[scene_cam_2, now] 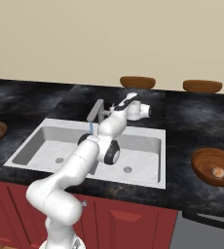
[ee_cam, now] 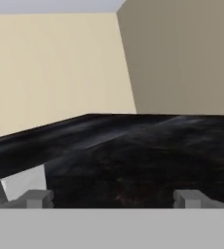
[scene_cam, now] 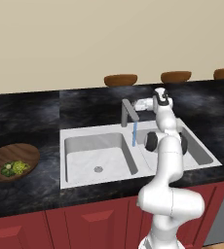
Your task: Pick the broccolis from the sink and place them in one bowl. Place the tangerine in the other bowl. Then turn off the sink faucet.
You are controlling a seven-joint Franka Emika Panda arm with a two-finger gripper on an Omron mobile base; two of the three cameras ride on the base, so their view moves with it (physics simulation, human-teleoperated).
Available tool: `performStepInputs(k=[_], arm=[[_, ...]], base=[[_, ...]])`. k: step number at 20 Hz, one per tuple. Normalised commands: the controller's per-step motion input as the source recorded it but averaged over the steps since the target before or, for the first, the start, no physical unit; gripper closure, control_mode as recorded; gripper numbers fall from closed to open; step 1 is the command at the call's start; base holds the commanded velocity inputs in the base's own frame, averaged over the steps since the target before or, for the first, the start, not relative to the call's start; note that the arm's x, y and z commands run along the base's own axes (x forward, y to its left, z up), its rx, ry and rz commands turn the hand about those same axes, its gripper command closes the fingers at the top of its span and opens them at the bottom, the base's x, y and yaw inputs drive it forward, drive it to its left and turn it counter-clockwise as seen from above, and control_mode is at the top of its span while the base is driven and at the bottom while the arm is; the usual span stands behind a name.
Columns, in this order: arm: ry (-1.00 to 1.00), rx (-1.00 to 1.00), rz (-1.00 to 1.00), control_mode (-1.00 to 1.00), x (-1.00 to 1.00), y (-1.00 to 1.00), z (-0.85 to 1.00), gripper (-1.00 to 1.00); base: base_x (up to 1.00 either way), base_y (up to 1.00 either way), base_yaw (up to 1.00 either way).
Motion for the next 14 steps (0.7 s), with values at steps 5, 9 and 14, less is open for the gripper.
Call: performStepInputs(k=[5,9,14], arm=[[0.00,0.00,-0.03,-1.00,0.00,0.82,0.80,-1.00],[0.00,-0.01,-0.08,-1.00,0.00,1.00,1.00,-1.00],[0.00,-0.06,-0.13,-1.00,0.00,1.00,0.93,-1.00]], base=[[0.00,0.00,0.00],[0.00,0.00,0.00],[0.00,0.00,0.00]])
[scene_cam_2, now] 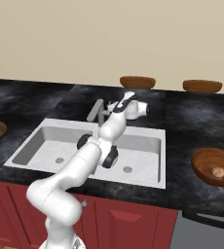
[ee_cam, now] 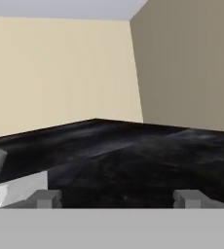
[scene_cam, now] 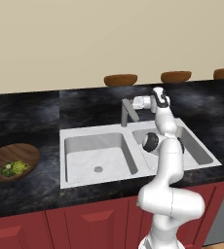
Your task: Pick the broccolis from the sink and place them in one bowl. Place the tangerine in the other bowl. Then turn off the sink faucet.
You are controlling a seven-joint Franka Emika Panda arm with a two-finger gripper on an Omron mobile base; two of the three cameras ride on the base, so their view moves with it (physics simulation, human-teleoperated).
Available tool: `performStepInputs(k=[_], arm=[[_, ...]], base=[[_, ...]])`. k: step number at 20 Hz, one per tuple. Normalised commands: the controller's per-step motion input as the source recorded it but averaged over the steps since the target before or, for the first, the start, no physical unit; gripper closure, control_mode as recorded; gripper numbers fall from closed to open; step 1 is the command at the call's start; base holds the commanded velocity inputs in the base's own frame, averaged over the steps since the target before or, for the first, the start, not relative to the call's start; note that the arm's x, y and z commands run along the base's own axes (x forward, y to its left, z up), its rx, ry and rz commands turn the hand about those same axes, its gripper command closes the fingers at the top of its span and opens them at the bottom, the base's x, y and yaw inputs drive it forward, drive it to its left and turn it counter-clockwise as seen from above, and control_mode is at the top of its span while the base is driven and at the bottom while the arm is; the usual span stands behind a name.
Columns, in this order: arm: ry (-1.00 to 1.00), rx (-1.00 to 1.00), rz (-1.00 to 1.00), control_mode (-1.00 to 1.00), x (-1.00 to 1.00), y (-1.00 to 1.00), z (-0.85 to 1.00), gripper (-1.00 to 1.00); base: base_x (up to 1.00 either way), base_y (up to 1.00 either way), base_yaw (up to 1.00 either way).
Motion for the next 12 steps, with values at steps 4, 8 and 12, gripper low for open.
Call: performStepInputs(k=[4,8,12], arm=[[-0.01,-0.04,-0.09,-1.00,0.00,0.79,0.18,-1.00],[0.00,0.00,0.00,-1.00,0.00,0.00,0.00,-1.00],[0.00,0.00,0.00,-1.00,0.00,0.00,0.00,-1.00]], base=[[0.00,0.00,0.00],[0.00,0.00,0.00],[0.00,0.00,0.00]])
